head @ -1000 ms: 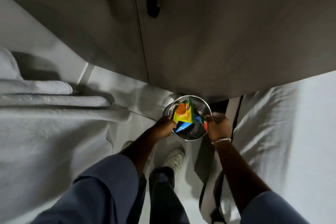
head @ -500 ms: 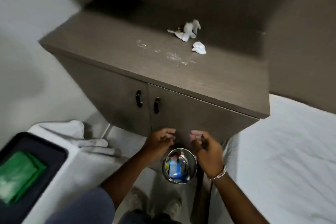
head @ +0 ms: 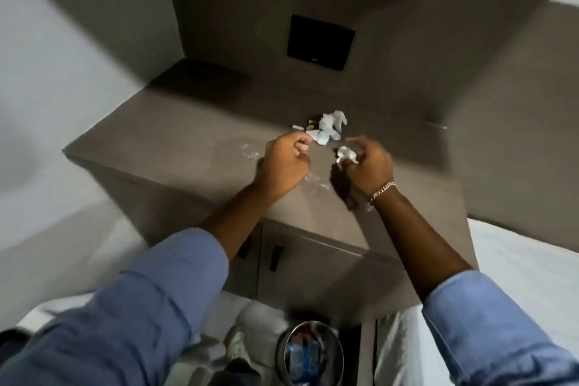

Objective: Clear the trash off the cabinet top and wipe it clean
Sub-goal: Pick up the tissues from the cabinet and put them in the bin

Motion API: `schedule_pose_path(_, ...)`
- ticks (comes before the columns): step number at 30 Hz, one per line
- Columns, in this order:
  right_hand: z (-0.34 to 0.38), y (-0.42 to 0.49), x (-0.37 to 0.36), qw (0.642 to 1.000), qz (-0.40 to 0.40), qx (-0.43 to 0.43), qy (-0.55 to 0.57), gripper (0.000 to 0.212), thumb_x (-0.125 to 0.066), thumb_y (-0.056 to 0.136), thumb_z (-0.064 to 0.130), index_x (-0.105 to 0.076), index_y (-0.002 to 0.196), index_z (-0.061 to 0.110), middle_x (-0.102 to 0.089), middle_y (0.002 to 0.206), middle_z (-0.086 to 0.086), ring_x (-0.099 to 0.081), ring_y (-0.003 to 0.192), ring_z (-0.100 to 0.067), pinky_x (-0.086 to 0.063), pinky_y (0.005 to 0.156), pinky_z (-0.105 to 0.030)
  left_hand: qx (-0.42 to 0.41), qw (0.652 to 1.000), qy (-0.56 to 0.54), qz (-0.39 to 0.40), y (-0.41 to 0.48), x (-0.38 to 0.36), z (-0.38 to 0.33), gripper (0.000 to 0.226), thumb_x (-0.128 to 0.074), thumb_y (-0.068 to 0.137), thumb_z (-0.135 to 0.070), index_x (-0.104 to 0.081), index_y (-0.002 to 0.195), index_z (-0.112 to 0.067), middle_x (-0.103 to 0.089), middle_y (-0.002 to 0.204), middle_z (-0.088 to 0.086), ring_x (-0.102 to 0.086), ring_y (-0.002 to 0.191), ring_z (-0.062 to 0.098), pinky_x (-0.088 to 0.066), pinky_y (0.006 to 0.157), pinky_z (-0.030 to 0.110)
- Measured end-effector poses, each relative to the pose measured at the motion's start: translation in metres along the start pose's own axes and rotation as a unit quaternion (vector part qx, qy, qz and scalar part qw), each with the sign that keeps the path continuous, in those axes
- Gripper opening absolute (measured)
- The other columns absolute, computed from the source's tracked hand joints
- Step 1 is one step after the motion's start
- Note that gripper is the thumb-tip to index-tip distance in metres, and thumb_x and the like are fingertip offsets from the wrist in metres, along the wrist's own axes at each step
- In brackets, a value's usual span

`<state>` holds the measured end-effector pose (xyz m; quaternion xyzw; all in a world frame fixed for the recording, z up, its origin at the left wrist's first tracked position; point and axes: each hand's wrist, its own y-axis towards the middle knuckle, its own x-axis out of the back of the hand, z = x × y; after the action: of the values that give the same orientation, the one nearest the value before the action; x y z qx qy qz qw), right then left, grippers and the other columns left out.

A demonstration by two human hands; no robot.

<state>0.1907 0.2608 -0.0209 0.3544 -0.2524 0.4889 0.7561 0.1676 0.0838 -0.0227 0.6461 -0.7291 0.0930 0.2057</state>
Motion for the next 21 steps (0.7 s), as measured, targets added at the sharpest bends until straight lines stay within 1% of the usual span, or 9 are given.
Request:
schedule_pose_path(2,-0.003,0.032,-0.013,0.994,0.058,-0.015,-0.090,0.036,-0.063,0.077,0.011,-0.066,0.113,0.017,-0.069,0.115,-0.017,-0.062,0.107,-0.037,-0.048,0.091,-0.034,-0.023,0.997,0.071,0.017,0.035,-0.007,-0.001,0.034,-0.051,0.075,-0.018,-0.068,0.104,-0.024,-0.073,0.098,0.005,-0.068,0.091,0.029,-0.059,0.083,0.043)
schedule_pose_path(5,-0.008,0.057,-0.023,0.968,0.148,-0.045,-0.197,0.025,-0.061,0.077,0.016,-0.073,0.098,0.018,-0.072,0.108,-0.016,-0.065,0.101,-0.036,-0.052,0.087,-0.035,-0.058,0.984,0.153,0.072,0.069,-0.022,-0.006,0.033,-0.054,0.075,-0.029,-0.063,0.107,-0.030,-0.072,0.111,0.003,-0.067,0.101,0.029,-0.058,0.085,0.040)
schedule_pose_path(7,-0.008,0.069,-0.023,0.966,0.147,-0.064,-0.202,0.020,-0.061,0.075,0.014,-0.075,0.090,0.014,-0.074,0.102,-0.015,-0.067,0.096,-0.035,-0.052,0.083,-0.031,-0.087,0.974,0.181,0.106,0.084,-0.032,-0.007,0.035,-0.054,0.073,-0.026,-0.063,0.107,-0.027,-0.067,0.118,0.006,-0.064,0.108,0.030,-0.056,0.091,0.038)
schedule_pose_path(9,-0.008,0.083,-0.016,0.976,0.101,-0.089,-0.169,0.019,-0.064,0.072,0.010,-0.075,0.088,0.014,-0.074,0.100,-0.012,-0.067,0.095,-0.032,-0.047,0.081,-0.025,-0.089,0.965,0.201,0.144,0.096,-0.042,-0.008,0.041,-0.057,0.075,-0.021,-0.062,0.115,-0.018,-0.062,0.124,0.013,-0.060,0.115,0.033,-0.054,0.096,0.043)
schedule_pose_path(12,-0.005,0.118,-0.008,0.987,0.043,-0.066,-0.139,0.042,-0.065,0.072,0.007,-0.066,0.113,0.016,-0.069,0.116,-0.013,-0.063,0.109,-0.030,-0.049,0.095,-0.030,-0.058,0.965,0.196,0.162,0.116,-0.059,0.000,0.041,-0.060,0.080,-0.006,-0.058,0.121,-0.007,-0.061,0.126,0.019,-0.057,0.119,0.037,-0.051,0.098,0.045)
schedule_pose_path(15,0.005,0.144,-0.017,0.973,0.163,-0.013,-0.162,0.059,-0.066,0.075,0.004,-0.053,0.131,0.019,-0.058,0.133,-0.014,-0.052,0.124,-0.030,-0.041,0.107,-0.033,-0.040,0.967,0.185,0.169,0.126,-0.071,0.005,0.047,-0.061,0.086,-0.007,-0.052,0.132,-0.009,-0.059,0.133,0.016,-0.055,0.125,0.035,-0.048,0.104,0.047)
schedule_pose_path(17,0.008,0.147,-0.031,0.946,0.231,0.036,-0.224,0.044,-0.063,0.080,0.006,-0.061,0.122,0.015,-0.063,0.127,-0.014,-0.055,0.121,-0.032,-0.042,0.107,-0.038,-0.032,0.968,0.183,0.166,0.129,-0.075,0.005,0.047,-0.062,0.088,-0.015,-0.050,0.134,-0.015,-0.056,0.135,0.015,-0.053,0.126,0.035,-0.047,0.105,0.051)
schedule_pose_path(19,0.005,0.141,-0.039,0.935,0.230,0.060,-0.264,0.028,-0.060,0.080,0.007,-0.068,0.107,0.009,-0.070,0.112,-0.015,-0.062,0.109,-0.033,-0.047,0.097,-0.041,-0.024,0.967,0.193,0.164,0.128,-0.074,0.005,0.045,-0.066,0.085,-0.018,-0.052,0.128,-0.014,-0.055,0.132,0.016,-0.055,0.122,0.038,-0.049,0.101,0.052)
schedule_pose_path(21,0.001,0.129,-0.037,0.944,0.204,0.043,-0.255,0.025,-0.065,0.072,0.009,-0.070,0.097,0.009,-0.072,0.102,-0.013,-0.066,0.097,-0.031,-0.052,0.086,-0.037,-0.024,0.970,0.187,0.151,0.125,-0.071,0.009,0.045,-0.069,0.081,-0.020,-0.054,0.122,-0.013,-0.057,0.128,0.017,-0.056,0.118,0.038,-0.051,0.096,0.050)
